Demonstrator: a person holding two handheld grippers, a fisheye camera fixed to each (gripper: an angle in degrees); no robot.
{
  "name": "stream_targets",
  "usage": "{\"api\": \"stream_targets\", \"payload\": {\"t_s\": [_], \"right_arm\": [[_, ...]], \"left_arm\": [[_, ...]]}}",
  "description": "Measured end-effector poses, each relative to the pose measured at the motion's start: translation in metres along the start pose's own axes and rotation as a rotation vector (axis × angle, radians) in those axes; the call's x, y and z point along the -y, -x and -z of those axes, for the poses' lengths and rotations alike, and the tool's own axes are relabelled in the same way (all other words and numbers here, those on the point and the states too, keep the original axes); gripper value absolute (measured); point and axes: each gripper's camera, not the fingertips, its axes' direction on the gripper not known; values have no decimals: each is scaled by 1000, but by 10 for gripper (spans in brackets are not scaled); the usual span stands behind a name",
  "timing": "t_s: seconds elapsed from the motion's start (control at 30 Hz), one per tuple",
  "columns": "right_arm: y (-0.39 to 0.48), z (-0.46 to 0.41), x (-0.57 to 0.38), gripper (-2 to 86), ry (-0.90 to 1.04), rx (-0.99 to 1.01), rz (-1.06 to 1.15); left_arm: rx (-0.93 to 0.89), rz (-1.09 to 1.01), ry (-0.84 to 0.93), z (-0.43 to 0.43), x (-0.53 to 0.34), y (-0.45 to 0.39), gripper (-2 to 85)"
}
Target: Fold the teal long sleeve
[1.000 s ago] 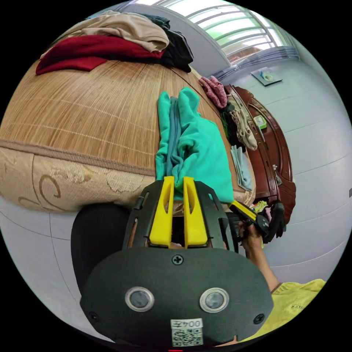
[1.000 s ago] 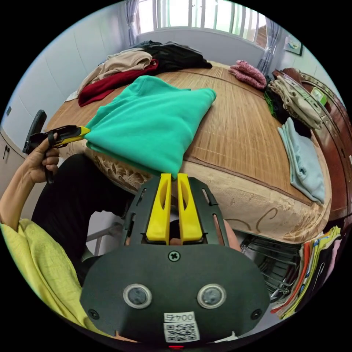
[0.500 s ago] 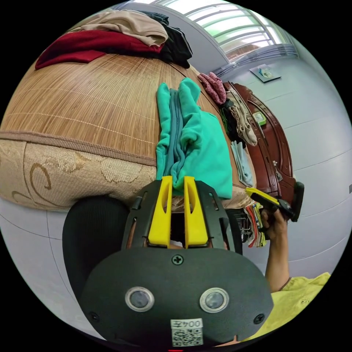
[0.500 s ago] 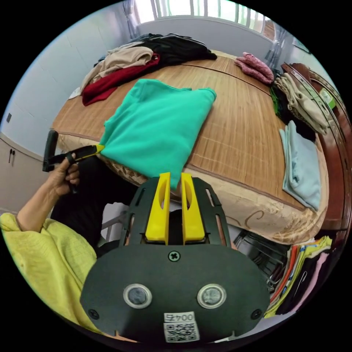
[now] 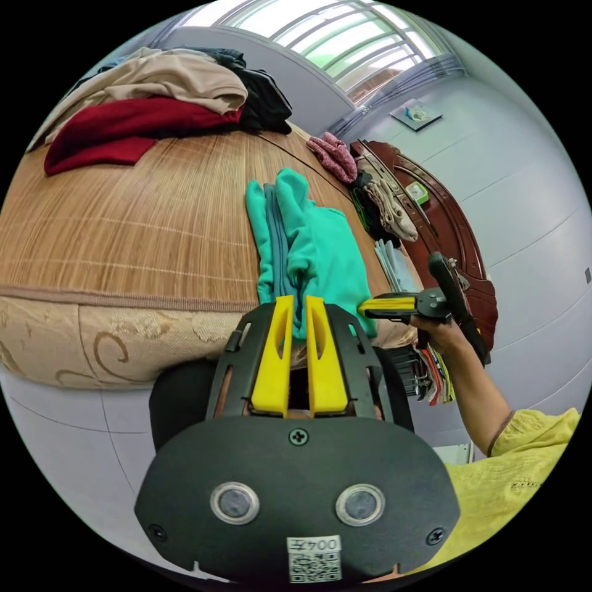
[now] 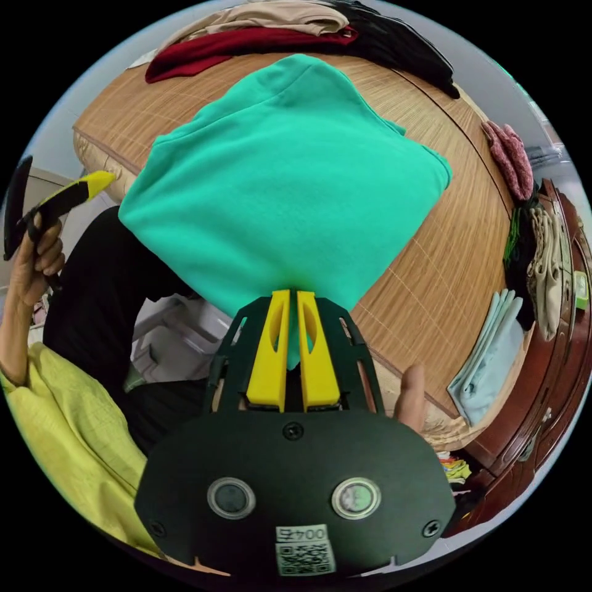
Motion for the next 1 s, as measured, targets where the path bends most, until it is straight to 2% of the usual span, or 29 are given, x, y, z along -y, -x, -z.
{"api": "stream_targets", "payload": {"t_s": [0.3,0.5,0.7,0.83,1.0], "right_arm": [[-29,-11,2,10,-60,94,-162],[-53,-15,3,-4,-74,179,-97],[-89,-22,4,-2,-43,361,-53],[-95,-23,1,30,-62,387,-36],[-95,-20,-2,67,-57,452,-18]], "left_arm": [[98,-97,-3,-6,94,-10,25],[121,-118,13,-27,151,-16,31],[191,-167,63,-50,197,-22,66],[213,-198,115,-64,232,-21,111],[221,-211,152,-83,259,-21,124]]}}
